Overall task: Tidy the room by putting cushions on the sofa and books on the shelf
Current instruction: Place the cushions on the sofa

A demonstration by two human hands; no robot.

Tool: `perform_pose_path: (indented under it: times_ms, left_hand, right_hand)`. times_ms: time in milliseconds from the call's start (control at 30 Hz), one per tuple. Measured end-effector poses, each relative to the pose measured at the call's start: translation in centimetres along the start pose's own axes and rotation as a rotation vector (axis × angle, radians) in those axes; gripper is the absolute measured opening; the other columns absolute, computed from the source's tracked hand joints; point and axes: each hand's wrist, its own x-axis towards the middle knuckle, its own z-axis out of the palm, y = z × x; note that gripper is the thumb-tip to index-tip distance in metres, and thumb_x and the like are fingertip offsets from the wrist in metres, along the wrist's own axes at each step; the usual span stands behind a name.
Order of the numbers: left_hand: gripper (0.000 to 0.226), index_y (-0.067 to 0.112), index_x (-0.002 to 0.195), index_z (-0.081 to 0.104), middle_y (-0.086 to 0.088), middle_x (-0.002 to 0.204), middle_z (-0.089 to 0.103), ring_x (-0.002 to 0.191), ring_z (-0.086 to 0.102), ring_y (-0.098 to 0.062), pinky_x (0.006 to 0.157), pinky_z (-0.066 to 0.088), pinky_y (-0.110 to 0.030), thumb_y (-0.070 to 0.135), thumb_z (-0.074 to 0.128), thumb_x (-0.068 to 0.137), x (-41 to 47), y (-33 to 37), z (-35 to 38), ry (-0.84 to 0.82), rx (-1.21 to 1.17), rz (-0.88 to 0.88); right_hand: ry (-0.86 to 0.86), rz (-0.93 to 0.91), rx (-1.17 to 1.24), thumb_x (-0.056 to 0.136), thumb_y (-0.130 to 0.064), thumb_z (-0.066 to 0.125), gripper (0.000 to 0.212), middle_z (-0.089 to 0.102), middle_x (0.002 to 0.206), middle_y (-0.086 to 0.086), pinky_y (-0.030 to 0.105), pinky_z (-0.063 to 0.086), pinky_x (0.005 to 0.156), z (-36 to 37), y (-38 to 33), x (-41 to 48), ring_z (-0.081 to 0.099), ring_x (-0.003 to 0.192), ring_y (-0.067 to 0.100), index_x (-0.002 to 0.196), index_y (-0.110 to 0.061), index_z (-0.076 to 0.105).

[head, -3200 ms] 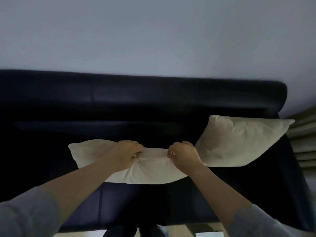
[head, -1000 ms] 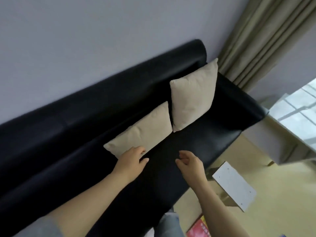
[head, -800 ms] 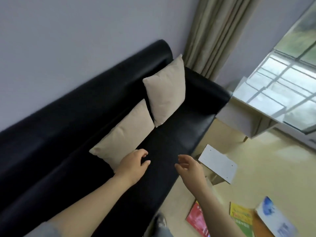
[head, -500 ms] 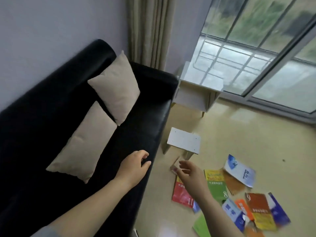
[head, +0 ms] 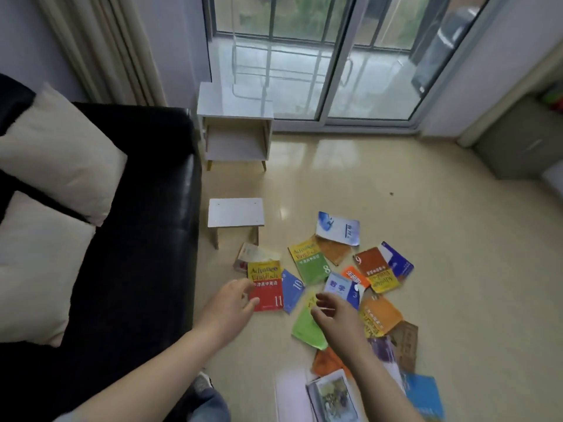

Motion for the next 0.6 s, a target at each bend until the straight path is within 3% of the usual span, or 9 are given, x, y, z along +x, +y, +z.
perform_pose_path:
  times_ms: [267,400,600]
  left_hand:
    - [0.029,0.02,0.119,0.058,0.006,0.116,0.06,0.105,0.057,-0.011,0.09,0.049,-0.033,0.031,0.056,0.092,-0.5,4.5,7.6,-0.156,0.082,0.116]
    - [0.027,0.02,0.117,0.059,0.006,0.114,0.061,0.103,0.058,-0.012,0.088,0.048,-0.032,0.029,0.057,0.092,0.9,5.7,9.9,-0.234,0.118,0.176]
    - [0.024,0.021,0.113,0.06,0.008,0.108,0.063,0.097,0.06,-0.01,0.086,0.05,-0.032,0.028,0.059,0.09,3.8,6.3,12.6,-0.332,0.106,0.207]
  right_hand:
    - [0.1,0.173,0.089,0.088,-0.012,0.062,0.033,0.064,0.111,-0.001,0.017,0.044,0.077,-4.5,8.2,-4.2,0.06,0.1,0.01,0.121,-0.015,0.061]
    - [0.155,0.262,0.116,0.087,-0.012,0.062,0.026,0.066,0.102,-0.004,0.025,0.049,0.086,-5.2,10.7,-5.4,0.062,0.098,0.01,0.112,-0.018,0.064]
    - [0.172,0.397,0.129,0.089,-0.016,0.061,0.033,0.064,0.114,0.003,0.025,0.047,0.087,-4.6,12.7,-4.8,0.059,0.1,0.013,0.122,-0.014,0.061]
